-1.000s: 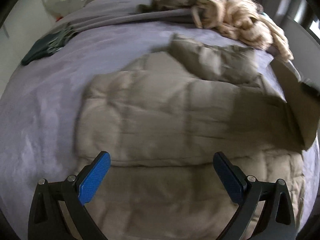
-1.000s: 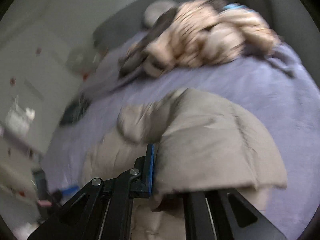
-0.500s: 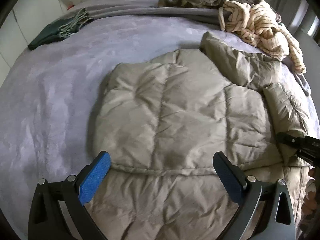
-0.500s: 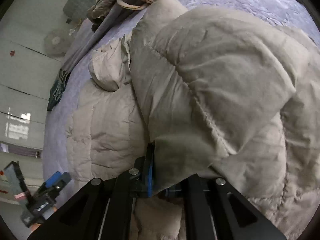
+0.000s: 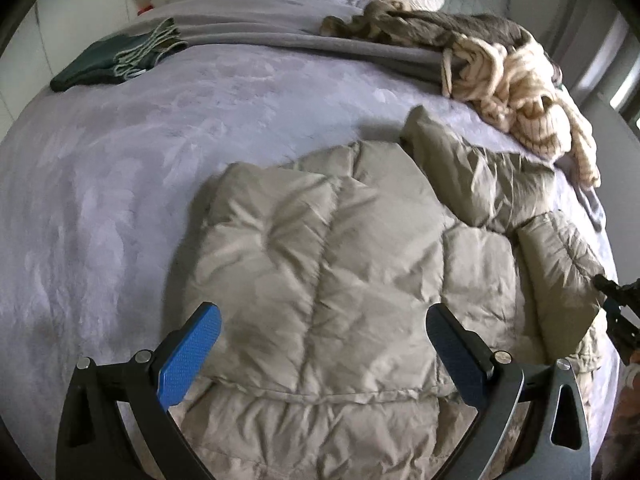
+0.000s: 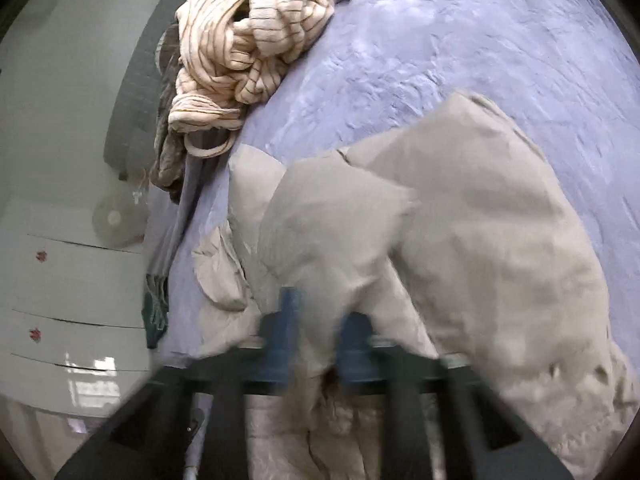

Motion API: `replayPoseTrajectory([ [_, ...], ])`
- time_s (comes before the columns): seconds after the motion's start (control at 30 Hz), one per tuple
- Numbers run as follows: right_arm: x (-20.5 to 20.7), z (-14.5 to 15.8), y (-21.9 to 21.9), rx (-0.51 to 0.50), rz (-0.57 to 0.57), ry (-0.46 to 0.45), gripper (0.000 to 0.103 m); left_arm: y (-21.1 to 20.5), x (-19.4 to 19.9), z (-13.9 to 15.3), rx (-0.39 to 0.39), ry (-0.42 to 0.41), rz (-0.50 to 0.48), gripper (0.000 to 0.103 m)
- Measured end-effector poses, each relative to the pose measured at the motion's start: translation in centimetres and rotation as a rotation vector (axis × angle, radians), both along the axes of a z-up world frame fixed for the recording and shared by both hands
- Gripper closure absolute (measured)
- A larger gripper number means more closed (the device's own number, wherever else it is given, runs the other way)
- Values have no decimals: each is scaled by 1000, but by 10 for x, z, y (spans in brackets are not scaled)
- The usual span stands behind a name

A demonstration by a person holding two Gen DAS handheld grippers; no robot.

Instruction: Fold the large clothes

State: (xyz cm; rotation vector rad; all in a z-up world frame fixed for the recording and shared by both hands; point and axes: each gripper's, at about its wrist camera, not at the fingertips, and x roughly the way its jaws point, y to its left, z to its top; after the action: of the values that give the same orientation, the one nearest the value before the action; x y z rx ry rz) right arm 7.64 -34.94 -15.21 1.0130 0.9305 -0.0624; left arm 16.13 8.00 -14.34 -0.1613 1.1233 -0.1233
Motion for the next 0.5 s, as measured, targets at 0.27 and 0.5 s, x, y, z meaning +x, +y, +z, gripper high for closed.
replayPoseTrajectory([
  [0.27,42,46,135,-341,475,-136,91,31,-1,-1,-210,30,17,0],
  [0.5,27,16,210,-454,722,-42,61,23,1,0,-346,56,-47,0],
])
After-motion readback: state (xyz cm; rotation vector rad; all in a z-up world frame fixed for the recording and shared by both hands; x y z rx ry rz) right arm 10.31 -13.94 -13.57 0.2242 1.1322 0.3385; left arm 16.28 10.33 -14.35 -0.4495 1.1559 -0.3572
